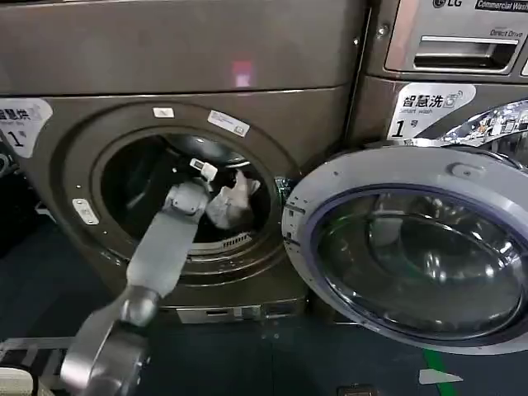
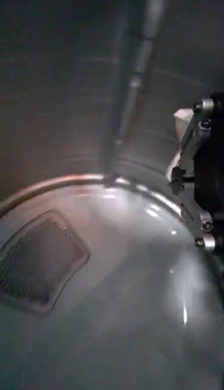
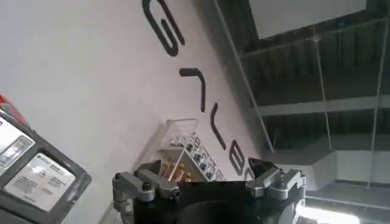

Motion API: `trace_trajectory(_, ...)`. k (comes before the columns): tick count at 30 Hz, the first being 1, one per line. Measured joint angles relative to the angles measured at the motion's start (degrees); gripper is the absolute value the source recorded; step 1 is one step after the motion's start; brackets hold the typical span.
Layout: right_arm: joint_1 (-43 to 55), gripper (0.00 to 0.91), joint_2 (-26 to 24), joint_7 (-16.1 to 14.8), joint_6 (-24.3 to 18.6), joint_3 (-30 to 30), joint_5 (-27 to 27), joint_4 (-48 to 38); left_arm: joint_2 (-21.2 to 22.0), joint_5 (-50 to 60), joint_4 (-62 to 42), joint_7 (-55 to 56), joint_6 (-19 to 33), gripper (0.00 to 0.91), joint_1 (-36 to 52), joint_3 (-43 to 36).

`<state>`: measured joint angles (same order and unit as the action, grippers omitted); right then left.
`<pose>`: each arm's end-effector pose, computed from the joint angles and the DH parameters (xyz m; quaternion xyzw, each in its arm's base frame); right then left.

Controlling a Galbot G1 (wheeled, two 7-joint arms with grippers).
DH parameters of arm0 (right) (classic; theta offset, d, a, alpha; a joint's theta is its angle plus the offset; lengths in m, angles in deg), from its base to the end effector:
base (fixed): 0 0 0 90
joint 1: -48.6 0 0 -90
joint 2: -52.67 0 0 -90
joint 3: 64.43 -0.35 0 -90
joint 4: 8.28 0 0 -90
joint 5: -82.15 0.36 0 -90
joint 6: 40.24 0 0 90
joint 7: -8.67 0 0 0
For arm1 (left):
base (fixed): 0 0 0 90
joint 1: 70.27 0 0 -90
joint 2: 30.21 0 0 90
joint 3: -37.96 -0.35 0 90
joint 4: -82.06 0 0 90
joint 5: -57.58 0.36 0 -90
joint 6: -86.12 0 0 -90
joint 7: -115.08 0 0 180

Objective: Grasp the clothes from the dryer.

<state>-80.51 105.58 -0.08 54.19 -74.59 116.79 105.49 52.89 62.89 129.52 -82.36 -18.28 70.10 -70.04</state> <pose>-0.0248 -0.3823 0.0616 0.3946 0.8152 -0.3419 0.2509 0.6222 -0.0101 -0.1877 -0.1838 -0.9592 -0.1940 0.0924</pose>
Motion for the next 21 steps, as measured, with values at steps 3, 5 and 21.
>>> trace_trajectory(3, 0.0, 0.907, 0.0, 0.1, -0.1, -0.1, 0.0, 0.0, 0.5, -3.8, 3.3, 4.4, 1.8, 0.000, -2.0, 0.9)
trace_trajectory(5, -0.1, 0.907, 0.0, 0.2, -0.2, -0.2, 0.1, -0.1, 0.8, -5.5, 5.6, 7.5, 3.1, 0.000, -3.5, 1.6)
trace_trajectory(21, -1.0, 0.907, -0.6, 1.4, -0.5, -1.5, 0.3, -0.5, 3.8, -9.4, 20.7, 27.5, 15.6, 0.000, -17.2, 8.7)
